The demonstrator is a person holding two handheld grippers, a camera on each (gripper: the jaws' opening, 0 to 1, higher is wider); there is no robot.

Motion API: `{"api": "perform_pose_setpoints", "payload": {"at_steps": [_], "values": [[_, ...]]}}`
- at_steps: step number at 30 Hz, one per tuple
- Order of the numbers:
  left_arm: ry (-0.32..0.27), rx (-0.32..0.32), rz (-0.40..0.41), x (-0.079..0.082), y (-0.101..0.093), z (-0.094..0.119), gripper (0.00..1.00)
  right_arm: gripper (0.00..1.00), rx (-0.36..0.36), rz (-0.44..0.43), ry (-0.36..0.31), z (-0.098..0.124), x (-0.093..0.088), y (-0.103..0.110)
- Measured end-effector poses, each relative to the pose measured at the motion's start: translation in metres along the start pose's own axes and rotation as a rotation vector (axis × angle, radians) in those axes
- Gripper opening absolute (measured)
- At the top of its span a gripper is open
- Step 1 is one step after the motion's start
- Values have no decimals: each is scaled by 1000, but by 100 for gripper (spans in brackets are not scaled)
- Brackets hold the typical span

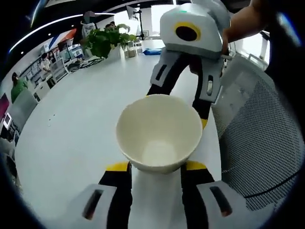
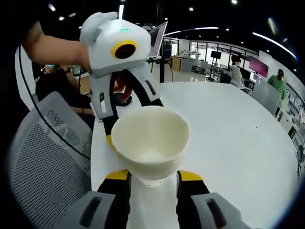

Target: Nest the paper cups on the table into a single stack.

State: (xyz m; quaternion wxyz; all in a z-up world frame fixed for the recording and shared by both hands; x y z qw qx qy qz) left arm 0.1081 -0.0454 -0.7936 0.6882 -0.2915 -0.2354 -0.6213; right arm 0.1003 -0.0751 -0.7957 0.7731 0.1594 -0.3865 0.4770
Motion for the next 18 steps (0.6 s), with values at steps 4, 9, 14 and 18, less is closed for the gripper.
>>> {"api": "perform_pose_setpoints", "payload": {"at_steps": [4,9,14,18], "values": [[5,1,-4,-1,1,0,36,32,-11,-4,3,-1,-1,-1],[-1,-5,-12,3,1,2,36,32,-16,5,2,2,2,-2],[-3,-1,-27,8,5,5,36,32,-32,1,-10,4,5,-6],[-3,2,-38,12,10,5,36,32,-45,7,-12,7,8,-10]]}}
Point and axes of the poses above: the point that each gripper's makers call its tool centre point, and the gripper's own axes: z roughly backward along the fingers, y roughly to its left, x roughly out of its top, the point moved 1 cm from there along z, roughly backward along the fingers, and after that the axes turned 11 degrees about -x, right-handed, at the moved point
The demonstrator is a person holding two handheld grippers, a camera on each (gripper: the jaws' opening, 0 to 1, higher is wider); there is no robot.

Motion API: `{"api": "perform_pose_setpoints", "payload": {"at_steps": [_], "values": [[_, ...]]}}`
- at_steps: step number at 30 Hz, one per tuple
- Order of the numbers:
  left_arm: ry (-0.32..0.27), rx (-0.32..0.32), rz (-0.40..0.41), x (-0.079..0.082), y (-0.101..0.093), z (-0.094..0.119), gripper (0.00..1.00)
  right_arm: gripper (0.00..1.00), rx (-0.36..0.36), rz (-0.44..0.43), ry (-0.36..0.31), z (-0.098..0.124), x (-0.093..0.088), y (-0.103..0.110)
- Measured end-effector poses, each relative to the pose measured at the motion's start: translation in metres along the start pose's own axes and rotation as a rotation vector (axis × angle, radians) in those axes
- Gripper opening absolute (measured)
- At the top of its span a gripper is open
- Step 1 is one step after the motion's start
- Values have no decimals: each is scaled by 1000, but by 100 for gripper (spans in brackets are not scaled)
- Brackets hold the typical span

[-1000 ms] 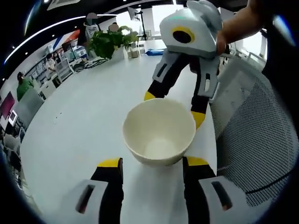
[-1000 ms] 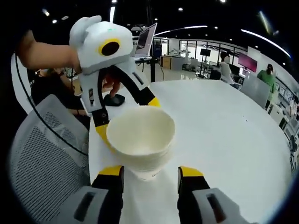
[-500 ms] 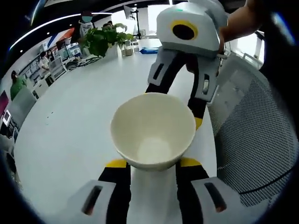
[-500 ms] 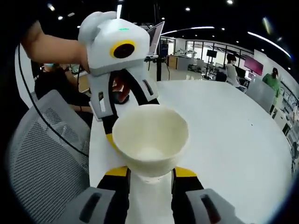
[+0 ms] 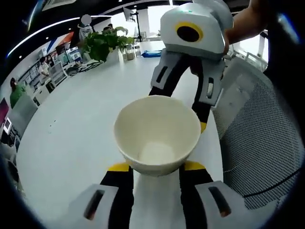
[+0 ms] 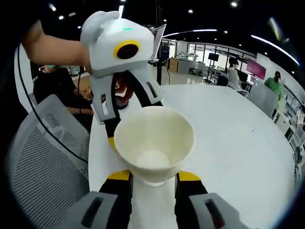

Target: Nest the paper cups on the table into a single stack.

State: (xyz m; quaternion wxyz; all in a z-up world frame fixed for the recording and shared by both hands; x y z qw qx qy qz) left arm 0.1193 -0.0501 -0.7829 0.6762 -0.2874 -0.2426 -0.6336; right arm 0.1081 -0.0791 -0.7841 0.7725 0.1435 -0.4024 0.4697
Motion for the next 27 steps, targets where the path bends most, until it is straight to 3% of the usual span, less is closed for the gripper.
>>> {"api": "perform_pose_setpoints", "payload": {"at_steps": [17,27], "values": [[-34,5,13,13,30,-4,35,32,-65,-14,-19,-5,3,-34],[-25,9,22,16,55,-6,34,32,-94,-41,-27,-14,5,-56]]}}
Point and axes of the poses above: the point that each gripper's makers call its tool centre point, and the gripper's own axes: z roughly backward along the fingers, y roughly to its left, x roughly out of its top, the point moved 1 cm from there along z, roughly backward along the fingers, and after that the axes turned 11 degrees about -x, right-handed, at the moved point
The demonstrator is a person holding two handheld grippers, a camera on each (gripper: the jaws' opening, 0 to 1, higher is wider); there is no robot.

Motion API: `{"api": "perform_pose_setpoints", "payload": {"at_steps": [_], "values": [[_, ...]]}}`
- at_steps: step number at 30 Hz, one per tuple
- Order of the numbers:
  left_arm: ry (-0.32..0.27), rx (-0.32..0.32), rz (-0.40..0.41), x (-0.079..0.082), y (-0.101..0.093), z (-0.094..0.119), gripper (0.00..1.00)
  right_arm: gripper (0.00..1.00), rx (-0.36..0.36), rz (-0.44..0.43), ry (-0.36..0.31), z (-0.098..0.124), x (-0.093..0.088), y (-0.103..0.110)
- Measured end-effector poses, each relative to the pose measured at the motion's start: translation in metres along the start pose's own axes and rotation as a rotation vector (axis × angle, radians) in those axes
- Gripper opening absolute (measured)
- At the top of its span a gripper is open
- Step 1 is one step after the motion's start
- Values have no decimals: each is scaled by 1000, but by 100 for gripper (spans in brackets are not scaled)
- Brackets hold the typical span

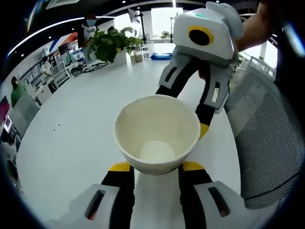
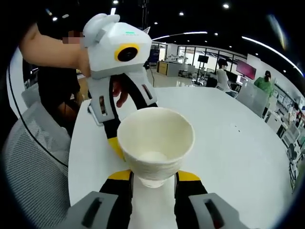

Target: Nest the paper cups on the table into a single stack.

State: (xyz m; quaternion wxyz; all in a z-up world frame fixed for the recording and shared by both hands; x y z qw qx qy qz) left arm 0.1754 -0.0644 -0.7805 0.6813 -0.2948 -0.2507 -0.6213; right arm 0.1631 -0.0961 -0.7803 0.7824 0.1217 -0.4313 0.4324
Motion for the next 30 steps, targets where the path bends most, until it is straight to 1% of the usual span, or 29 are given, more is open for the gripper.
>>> {"api": "perform_pose_setpoints", "payload": {"at_steps": [7,11,14,19,25,28,30], "values": [[10,-5,5,0,9,-3,34,32,-10,-11,3,-10,-1,-10],[17,-8,8,-2,13,-4,34,32,-10,-20,6,-13,-1,-11],[20,-8,15,-4,16,-5,34,32,-13,-25,10,-21,-5,-13],[31,-3,9,-7,18,-5,33,31,-10,-50,13,-23,-5,-12],[8,7,43,-13,17,-3,32,31,-12,-43,19,-25,-8,-10],[10,14,48,-13,15,-3,30,31,-19,-20,27,-27,-11,-9],[0,16,55,-13,14,-3,32,32,-24,-15,33,-27,-12,-9]]}}
Point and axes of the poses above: the point that each gripper's makers call its tool centre point, and the gripper's own axes: z roughly backward along the fingers, y roughly to its left, x roughly out of its top, the point moved 1 cm from there along z, roughly backward along the fingers, and after that the axes turned 11 degrees about -x, right-handed, at the moved point
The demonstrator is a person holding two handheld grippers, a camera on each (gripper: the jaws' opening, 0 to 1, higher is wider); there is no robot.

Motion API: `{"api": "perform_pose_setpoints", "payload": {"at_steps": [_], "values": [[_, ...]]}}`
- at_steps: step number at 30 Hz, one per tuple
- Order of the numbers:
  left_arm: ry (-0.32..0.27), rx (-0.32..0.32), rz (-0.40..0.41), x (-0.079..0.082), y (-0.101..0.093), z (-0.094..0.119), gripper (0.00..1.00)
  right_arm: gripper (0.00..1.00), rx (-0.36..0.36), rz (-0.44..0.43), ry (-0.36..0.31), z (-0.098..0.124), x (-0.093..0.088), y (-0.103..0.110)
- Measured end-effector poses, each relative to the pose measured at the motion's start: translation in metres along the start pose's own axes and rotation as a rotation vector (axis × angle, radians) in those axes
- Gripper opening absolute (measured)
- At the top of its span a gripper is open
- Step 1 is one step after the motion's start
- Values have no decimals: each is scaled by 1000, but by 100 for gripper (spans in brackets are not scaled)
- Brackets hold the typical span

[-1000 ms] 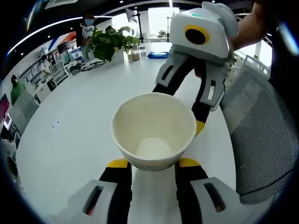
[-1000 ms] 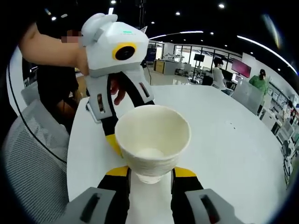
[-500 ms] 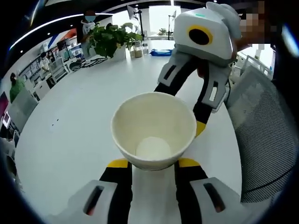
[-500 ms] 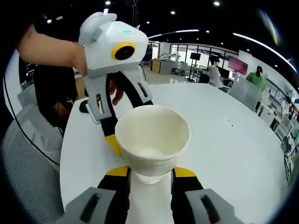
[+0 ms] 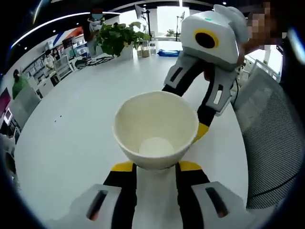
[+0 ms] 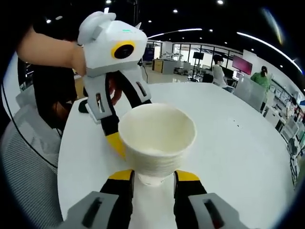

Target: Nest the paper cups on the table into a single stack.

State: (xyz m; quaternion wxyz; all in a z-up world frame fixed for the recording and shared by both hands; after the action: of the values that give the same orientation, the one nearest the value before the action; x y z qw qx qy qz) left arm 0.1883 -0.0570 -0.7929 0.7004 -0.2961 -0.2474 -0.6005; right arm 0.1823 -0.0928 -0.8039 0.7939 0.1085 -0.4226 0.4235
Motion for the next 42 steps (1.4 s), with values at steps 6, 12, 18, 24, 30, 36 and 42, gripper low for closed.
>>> {"api": "perform_pose_setpoints", "payload": {"at_steps": [6,12,18,24,30,36,42], "values": [[-3,14,8,-1,2,2,36,41,-10,-7,0,2,-1,-2],[-17,35,30,-2,-1,10,42,50,-25,-51,-4,8,-3,-5],[-79,69,86,-1,-7,24,47,60,-51,-113,-38,26,0,-4],[-193,125,168,-3,-13,40,52,69,-81,-199,-78,40,-3,-5],[-265,182,201,-9,-24,49,58,75,-111,-246,-125,54,-7,-3],[-332,301,206,-13,-32,61,62,83,-168,-233,-176,72,-14,0],[-395,354,259,-25,-43,71,68,92,-204,-270,-217,90,-20,2]]}}
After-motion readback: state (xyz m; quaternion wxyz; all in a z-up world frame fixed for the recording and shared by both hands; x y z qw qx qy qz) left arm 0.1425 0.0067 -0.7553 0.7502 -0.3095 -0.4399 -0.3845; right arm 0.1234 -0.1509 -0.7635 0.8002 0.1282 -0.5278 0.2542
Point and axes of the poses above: the point that each gripper's makers call its tool centre point, and the gripper's own axes: z roughly backward along the fingers, y roughly to its left, x roughly out of its top, the point moved 1 cm from there along z, roughly backward along the fingers, and after that the axes turned 11 degrees about -x, right-handed, at the moved point
